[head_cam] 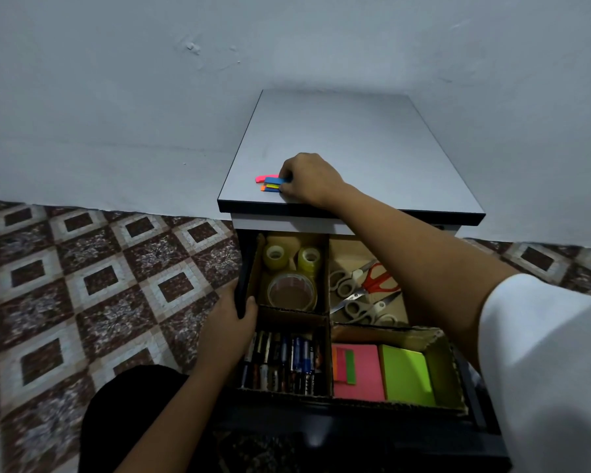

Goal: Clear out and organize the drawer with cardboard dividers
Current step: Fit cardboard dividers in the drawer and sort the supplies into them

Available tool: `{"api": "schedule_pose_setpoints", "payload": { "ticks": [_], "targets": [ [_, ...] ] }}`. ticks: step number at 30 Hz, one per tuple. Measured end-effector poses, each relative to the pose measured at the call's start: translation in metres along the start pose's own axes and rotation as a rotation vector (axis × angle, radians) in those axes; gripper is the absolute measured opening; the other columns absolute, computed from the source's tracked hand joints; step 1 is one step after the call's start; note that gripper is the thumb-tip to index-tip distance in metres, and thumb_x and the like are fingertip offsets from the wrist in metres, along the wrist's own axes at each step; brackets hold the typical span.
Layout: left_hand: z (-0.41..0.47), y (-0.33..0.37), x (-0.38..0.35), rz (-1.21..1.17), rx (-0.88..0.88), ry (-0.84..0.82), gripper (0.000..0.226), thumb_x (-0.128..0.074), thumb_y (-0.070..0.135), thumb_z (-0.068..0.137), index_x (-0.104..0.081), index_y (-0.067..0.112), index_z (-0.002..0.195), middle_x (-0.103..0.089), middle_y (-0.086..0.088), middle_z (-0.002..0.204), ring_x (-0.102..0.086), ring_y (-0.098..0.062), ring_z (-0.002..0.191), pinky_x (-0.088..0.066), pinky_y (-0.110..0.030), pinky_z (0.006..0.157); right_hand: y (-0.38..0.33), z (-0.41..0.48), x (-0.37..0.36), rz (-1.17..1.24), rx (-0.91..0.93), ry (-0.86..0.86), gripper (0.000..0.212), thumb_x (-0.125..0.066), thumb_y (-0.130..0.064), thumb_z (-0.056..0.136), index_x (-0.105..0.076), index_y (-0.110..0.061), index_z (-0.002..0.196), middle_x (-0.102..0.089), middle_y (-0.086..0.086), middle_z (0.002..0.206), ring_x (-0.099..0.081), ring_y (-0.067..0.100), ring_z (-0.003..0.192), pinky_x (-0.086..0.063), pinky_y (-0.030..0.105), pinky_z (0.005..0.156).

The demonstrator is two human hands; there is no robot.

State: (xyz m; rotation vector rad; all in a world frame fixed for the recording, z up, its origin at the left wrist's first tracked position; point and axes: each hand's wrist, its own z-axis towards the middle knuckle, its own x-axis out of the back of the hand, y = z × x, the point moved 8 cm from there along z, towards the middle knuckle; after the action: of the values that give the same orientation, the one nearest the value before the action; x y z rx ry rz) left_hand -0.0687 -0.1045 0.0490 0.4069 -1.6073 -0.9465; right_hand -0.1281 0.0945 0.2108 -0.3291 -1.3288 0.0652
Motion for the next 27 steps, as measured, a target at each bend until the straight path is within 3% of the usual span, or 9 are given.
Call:
{"api": "schedule_pose_setpoints", "payload": {
  "ticks": [4, 9, 12, 17, 22, 27],
  "targets": [
    [0.000, 0.000, -0.001, -0.001, 0.008, -0.007, 0.048, -0.043, 0.037, 0.097, -0.034, 0.018, 0.141, -0.058, -0.008, 0.127, -0.058, -0.025, 0.110, -0.049, -0.037, 0.087, 0.003, 0.001, 0.003, 0.018, -0.016, 0.007, 0.027, -0.060, -0.020, 0.086, -0.067, -0.003, 0.105, -0.066, 0.012, 0.106, -0.060, 0.025, 0.093, -0.053, 0.038, 0.081],
    [-0.002, 0.002, 0.001, -0.007, -0.001, 0.005, 0.045, -0.043, 0.034, 0.097, -0.036, 0.018, 0.139, -0.059, -0.008, 0.123, -0.059, -0.025, 0.106, -0.046, -0.031, 0.080, 0.002, -0.006, 0.015, 0.088, -0.030, 0.062, 0.028, -0.059, -0.021, 0.089, -0.066, -0.004, 0.110, -0.065, 0.012, 0.109, -0.059, 0.022, 0.094, -0.052, 0.033, 0.083],
    [-0.002, 0.001, 0.000, -0.007, 0.007, -0.006, 0.047, -0.043, 0.036, 0.097, -0.035, 0.018, 0.140, -0.059, -0.009, 0.124, -0.059, -0.025, 0.107, -0.050, -0.037, 0.085, 0.003, -0.021, 0.026, 0.148, -0.055, 0.091, 0.028, -0.059, -0.020, 0.089, -0.066, -0.004, 0.111, -0.065, 0.011, 0.109, -0.057, 0.020, 0.091, -0.047, 0.029, 0.077],
    [-0.001, -0.002, -0.001, -0.016, 0.029, -0.019, 0.049, -0.043, 0.036, 0.097, -0.034, 0.018, 0.142, -0.057, -0.010, 0.128, -0.057, -0.027, 0.111, -0.049, -0.039, 0.088, 0.012, -0.072, 0.033, 0.267, -0.116, 0.089, 0.027, -0.060, -0.019, 0.089, -0.066, -0.007, 0.112, -0.067, 0.009, 0.108, -0.060, 0.019, 0.096, -0.051, 0.032, 0.085],
    [-0.001, 0.000, -0.001, -0.005, 0.021, -0.019, 0.049, -0.043, 0.036, 0.097, -0.034, 0.017, 0.142, -0.058, -0.011, 0.126, -0.058, -0.027, 0.108, -0.049, -0.036, 0.082, 0.029, -0.148, 0.011, 0.319, -0.233, -0.023, 0.021, -0.063, -0.023, 0.088, -0.067, -0.016, 0.107, -0.065, -0.001, 0.095, -0.058, 0.006, 0.068, -0.043, 0.015, 0.056],
    [-0.002, 0.002, -0.001, -0.027, 0.025, -0.025, 0.047, -0.043, 0.034, 0.098, -0.035, 0.016, 0.140, -0.057, -0.013, 0.126, -0.057, -0.030, 0.109, -0.049, -0.039, 0.084, 0.050, -0.221, -0.030, 0.276, -0.383, -0.168, 0.022, -0.061, -0.023, 0.089, -0.066, -0.018, 0.109, -0.067, 0.000, 0.102, -0.063, 0.011, 0.086, -0.048, 0.018, 0.067]
  ]
}}
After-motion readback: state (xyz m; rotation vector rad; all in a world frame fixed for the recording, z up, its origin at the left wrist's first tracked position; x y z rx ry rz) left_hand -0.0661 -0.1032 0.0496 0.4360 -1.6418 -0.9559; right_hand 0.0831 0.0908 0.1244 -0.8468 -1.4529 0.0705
